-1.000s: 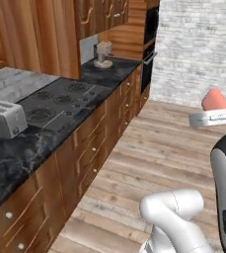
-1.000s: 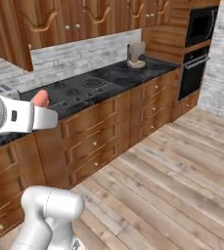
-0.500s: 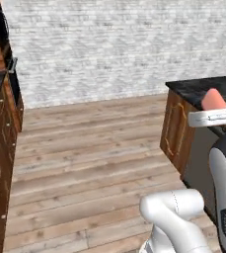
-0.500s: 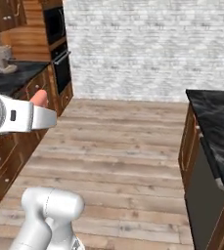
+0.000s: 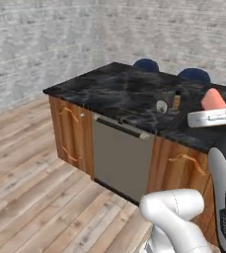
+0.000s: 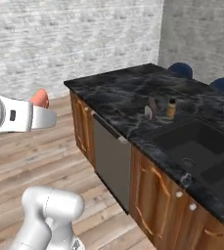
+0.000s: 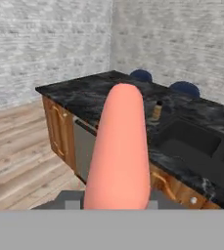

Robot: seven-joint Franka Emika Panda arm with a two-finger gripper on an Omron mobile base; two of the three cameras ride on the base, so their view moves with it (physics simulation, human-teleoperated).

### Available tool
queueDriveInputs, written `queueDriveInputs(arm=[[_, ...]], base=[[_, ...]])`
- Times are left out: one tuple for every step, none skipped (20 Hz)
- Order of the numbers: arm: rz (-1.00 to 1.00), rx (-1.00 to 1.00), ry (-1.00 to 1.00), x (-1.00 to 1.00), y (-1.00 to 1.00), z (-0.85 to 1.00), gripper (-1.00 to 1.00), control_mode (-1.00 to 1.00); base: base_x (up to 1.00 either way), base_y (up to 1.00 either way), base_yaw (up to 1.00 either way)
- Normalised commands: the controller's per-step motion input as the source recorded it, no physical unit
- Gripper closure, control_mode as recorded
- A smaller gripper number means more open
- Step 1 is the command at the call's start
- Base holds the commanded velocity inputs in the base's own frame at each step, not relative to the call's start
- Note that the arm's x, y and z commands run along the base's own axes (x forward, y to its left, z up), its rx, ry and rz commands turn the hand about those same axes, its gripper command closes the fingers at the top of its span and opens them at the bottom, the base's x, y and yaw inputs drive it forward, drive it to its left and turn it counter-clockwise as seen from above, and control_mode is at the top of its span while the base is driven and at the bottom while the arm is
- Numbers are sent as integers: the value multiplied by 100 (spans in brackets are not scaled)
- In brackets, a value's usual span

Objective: Open the cabinet. Pick the bar soap and place it next to the sink. Then close the cabinet.

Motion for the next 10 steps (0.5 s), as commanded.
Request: queueDriveInputs(arm=[[0, 0, 0, 0, 0, 0, 100, 100], [0, 0, 0, 0, 0, 0, 100, 100], [0, 0, 0, 0, 0, 0, 100, 100], [0, 0, 0, 0, 0, 0, 100, 100], [0, 0, 0, 0, 0, 0, 100, 100], [0, 0, 0, 0, 0, 0, 100, 100], [0, 0, 0, 0, 0, 0, 100, 100], [0, 0, 0, 0, 0, 0, 100, 100], [0, 0, 0, 0, 0, 0, 100, 100], [0, 0, 0, 0, 0, 0, 100, 100]], base=[[0, -48, -100], [0, -53, -100], [0, -54, -100], [0, -56, -100], [0, -59, -100], [0, -61, -100], [0, -62, -100], [0, -62, -100], [0, -60, -100], [0, -57, -100]])
